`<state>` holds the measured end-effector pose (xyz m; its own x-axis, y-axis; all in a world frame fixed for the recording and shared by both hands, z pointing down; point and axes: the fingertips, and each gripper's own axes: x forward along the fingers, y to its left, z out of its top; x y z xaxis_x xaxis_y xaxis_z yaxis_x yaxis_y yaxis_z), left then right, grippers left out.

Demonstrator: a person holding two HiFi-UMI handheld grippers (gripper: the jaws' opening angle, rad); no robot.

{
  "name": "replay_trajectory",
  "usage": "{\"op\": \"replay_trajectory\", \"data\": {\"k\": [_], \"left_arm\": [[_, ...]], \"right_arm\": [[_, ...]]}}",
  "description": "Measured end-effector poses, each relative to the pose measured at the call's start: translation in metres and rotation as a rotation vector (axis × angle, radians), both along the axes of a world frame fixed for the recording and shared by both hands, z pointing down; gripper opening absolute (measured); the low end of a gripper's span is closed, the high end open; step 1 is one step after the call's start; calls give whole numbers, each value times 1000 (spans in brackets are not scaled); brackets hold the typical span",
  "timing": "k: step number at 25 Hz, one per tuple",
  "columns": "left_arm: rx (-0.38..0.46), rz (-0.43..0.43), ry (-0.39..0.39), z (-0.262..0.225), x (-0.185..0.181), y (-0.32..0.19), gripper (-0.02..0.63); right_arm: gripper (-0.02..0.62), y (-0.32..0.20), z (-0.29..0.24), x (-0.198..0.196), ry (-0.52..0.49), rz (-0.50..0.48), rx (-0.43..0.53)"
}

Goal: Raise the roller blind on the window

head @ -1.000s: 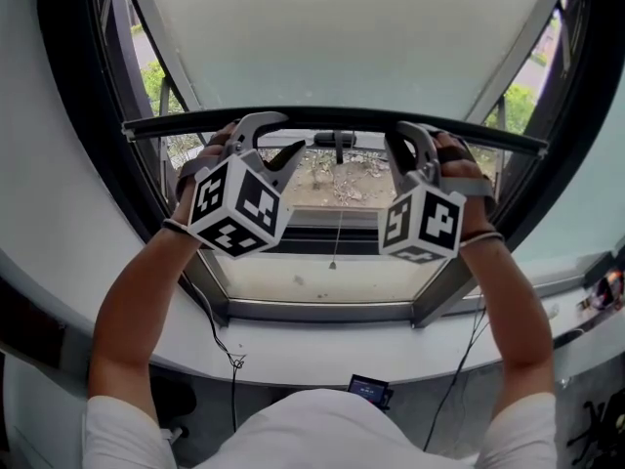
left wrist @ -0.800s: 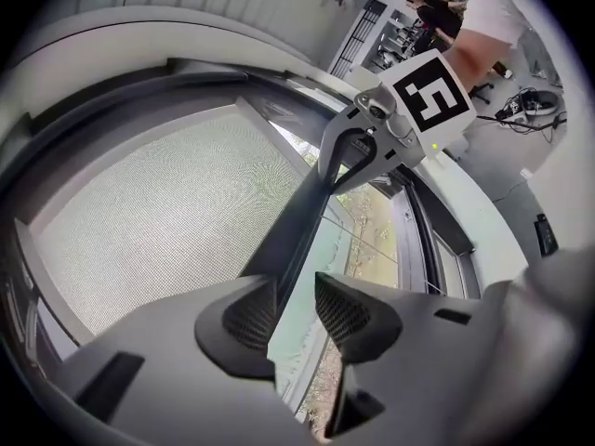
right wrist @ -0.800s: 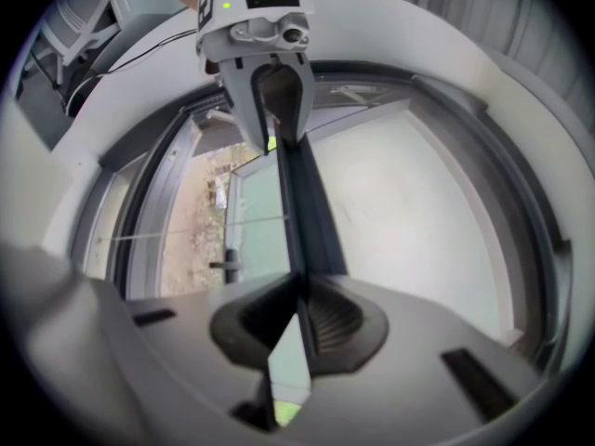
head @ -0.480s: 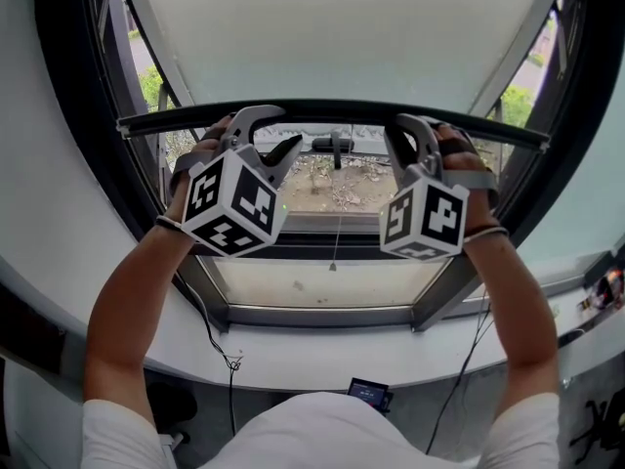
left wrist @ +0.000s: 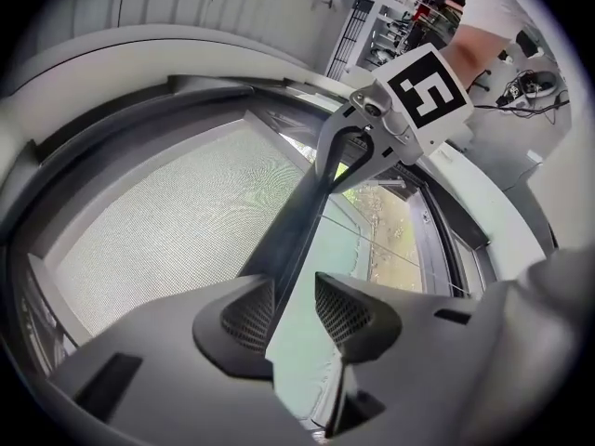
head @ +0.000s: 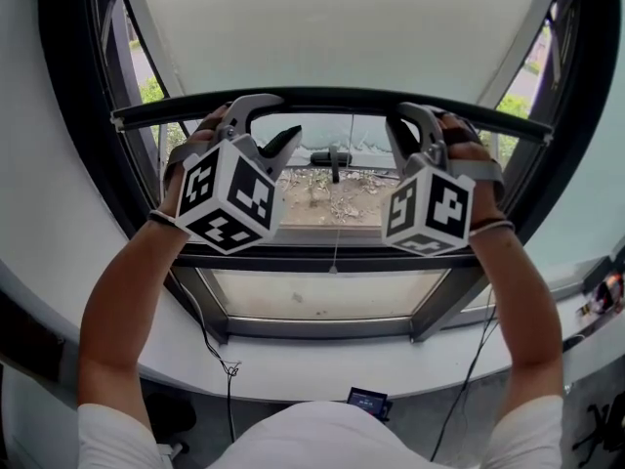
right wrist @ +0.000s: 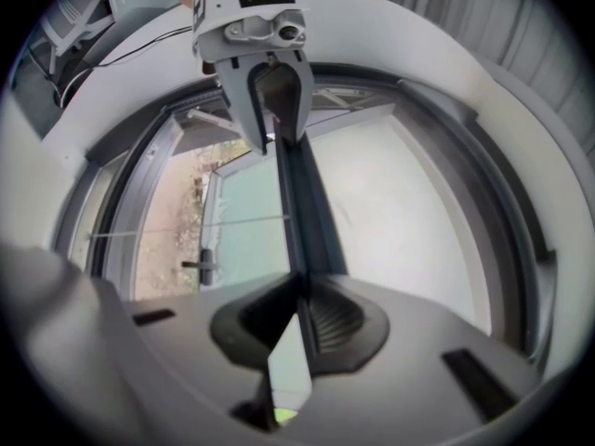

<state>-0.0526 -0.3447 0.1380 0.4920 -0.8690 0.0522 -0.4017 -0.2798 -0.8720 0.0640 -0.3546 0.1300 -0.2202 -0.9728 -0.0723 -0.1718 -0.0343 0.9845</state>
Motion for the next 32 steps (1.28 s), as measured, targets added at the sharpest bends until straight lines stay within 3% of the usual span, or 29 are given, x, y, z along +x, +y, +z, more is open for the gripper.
{"op": "replay_trajectory", "data": {"k": [32], "left_arm": [[91, -11, -40, -63, 0, -4, 140]], "right_arm": [[44, -2, -64, 0, 2, 19, 87]]}}
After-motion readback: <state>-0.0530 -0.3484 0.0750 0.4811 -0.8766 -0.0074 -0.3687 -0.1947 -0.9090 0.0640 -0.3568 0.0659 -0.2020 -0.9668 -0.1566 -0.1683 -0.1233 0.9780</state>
